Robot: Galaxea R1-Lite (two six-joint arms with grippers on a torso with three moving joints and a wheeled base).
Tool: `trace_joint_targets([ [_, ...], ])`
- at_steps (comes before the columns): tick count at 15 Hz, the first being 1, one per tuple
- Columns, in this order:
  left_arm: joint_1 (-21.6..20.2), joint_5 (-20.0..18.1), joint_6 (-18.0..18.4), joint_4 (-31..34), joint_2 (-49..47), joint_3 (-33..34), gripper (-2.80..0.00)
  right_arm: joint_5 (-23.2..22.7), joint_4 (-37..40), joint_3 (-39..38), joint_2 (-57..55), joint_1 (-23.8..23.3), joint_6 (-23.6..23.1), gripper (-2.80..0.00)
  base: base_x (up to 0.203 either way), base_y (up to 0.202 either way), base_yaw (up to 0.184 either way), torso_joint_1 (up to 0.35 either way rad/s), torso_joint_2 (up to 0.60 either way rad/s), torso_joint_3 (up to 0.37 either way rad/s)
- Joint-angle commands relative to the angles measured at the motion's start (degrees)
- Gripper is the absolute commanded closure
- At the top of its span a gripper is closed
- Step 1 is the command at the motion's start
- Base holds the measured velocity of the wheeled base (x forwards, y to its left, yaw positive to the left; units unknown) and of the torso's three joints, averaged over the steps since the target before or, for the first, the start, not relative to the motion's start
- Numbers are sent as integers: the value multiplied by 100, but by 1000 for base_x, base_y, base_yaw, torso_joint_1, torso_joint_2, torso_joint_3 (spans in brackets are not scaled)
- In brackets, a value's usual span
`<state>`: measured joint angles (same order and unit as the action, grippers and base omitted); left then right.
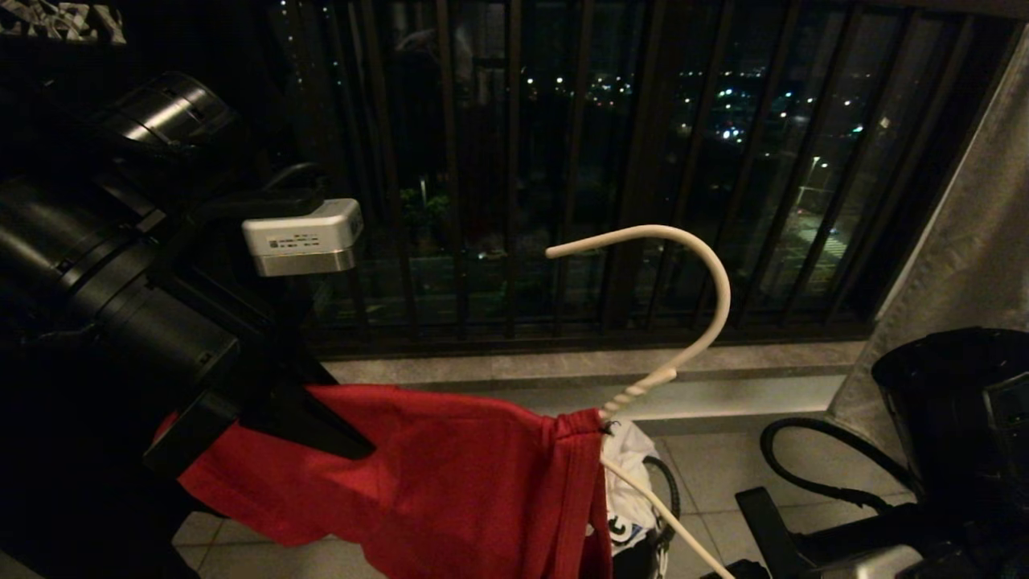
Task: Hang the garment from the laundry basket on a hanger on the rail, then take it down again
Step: Hang the clothes on the clothes rack
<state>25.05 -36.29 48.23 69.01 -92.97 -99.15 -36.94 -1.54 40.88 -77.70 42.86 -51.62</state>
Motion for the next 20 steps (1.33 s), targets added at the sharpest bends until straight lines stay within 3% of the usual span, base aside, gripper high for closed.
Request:
trace_joint_targets([
  [1,0,-18,20,33,15,1,0,-24,-5,-9,-8,3,-33,0,0,0,0,0,0,0],
  [2,0,-18,20,33,24,1,0,-24,-13,-20,-8,3,-40,-280,0,0,0,0,0,0],
  [11,-35,-6,-53,25,103,-38,0,-33,-57,-9,-49,-5,-33,-280,0,0,0,0,0,0],
  [14,-35,14,-480,-109,123,-45,0,-24,-57,-27,26,-32,-33,-280,0,0,0,0,0,0],
  [16,-21,38,-966,-341,172,-43,0,-24,-90,-10,41,-155,-33,-280,0,0,0,0,0,0],
  [20,-18,61,-1070,-406,319,1,0,137,-250,34,-51,-400,-41,-280,0,0,0,0,0,0],
])
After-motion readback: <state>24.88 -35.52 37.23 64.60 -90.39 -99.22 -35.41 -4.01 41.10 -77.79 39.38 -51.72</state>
